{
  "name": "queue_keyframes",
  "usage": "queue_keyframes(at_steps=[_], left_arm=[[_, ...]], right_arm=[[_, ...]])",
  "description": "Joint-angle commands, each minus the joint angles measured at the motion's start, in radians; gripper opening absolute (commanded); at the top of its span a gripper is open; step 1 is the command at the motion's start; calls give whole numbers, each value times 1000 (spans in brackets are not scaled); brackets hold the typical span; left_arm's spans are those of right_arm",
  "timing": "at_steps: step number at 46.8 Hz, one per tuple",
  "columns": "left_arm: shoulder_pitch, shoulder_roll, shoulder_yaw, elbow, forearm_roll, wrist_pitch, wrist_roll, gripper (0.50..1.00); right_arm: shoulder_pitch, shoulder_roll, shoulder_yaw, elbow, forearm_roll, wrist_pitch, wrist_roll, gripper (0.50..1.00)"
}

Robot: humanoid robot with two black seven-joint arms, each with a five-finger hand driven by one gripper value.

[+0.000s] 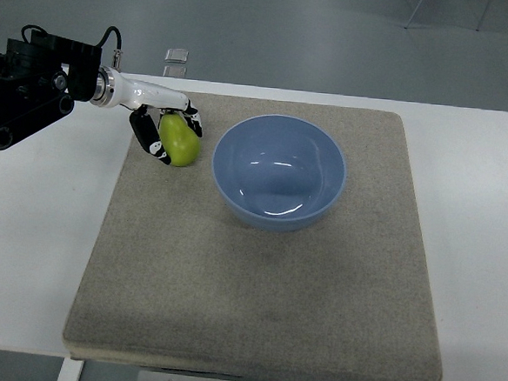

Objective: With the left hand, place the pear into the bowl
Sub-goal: 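Lift the pear with the left hand and carry it over the blue bowl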

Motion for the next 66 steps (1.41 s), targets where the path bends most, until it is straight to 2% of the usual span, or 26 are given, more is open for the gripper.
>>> queue_keyframes(at_steps=[1,28,42,66], left_arm=[[-10,1,-2,-2,-24,0,0,500],[-108,0,-75,-17,-63,2,-2,500],[-116,-3,-89,-118,-67,22,-2,500],[-130,-149,-77,-138,-60,31,-2,500]], right_arm=[[0,0,0,1,-1,0,0,924],[0,0,0,1,1,0,0,924],[0,0,0,-1,-1,0,0,926],[0,0,0,-1,-1,0,0,924]])
